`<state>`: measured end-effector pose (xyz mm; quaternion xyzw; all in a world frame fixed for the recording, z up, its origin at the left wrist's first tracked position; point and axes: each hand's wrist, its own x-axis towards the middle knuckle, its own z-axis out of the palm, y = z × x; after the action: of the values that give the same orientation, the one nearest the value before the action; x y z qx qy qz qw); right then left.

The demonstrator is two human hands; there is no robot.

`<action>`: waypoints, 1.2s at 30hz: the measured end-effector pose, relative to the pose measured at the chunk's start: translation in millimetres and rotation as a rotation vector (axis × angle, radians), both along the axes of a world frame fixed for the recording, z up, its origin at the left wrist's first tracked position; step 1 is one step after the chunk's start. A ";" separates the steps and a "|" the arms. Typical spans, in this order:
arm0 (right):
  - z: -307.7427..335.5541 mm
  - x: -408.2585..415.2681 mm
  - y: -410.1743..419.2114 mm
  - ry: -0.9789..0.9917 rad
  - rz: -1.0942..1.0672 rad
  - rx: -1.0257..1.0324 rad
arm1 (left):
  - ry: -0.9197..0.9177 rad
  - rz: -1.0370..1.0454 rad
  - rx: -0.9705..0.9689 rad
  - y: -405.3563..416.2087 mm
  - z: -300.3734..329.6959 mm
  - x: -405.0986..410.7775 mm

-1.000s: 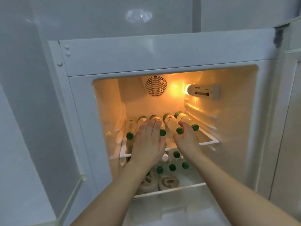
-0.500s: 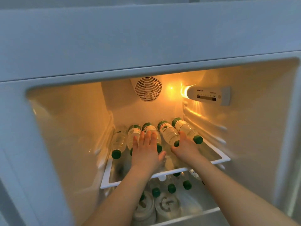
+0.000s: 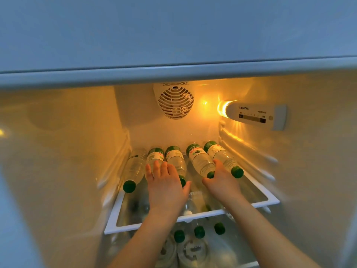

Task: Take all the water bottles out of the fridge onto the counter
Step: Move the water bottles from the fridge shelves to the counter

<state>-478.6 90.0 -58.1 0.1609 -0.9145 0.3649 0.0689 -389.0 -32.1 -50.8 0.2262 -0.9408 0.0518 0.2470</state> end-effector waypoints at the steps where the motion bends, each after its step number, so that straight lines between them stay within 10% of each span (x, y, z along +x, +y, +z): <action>1: 0.4 0.3 -0.3 -0.001 0.002 -0.003 | 0.002 0.008 -0.017 0.4 0.7 0.7; 11: 14.1 17.2 16.0 0.071 0.014 -0.311 | 0.098 -0.026 -0.058 1.7 10.4 11.8; 18: 57.1 35.8 30.5 0.219 0.035 -0.661 | 0.512 -0.244 0.044 8.4 57.6 26.6; 27: 110.1 42.9 12.2 0.265 0.117 -0.796 | 0.629 -0.302 0.718 16.8 117.8 17.1; 36: 114.2 15.7 3.4 0.148 0.127 -0.729 | 0.755 -0.360 0.919 -8.5 113.0 -6.7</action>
<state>-462.9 93.4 56.2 0.2082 -0.7051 0.6575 0.1648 -395.6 -40.6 62.1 0.1499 -0.7381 -0.4844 0.4451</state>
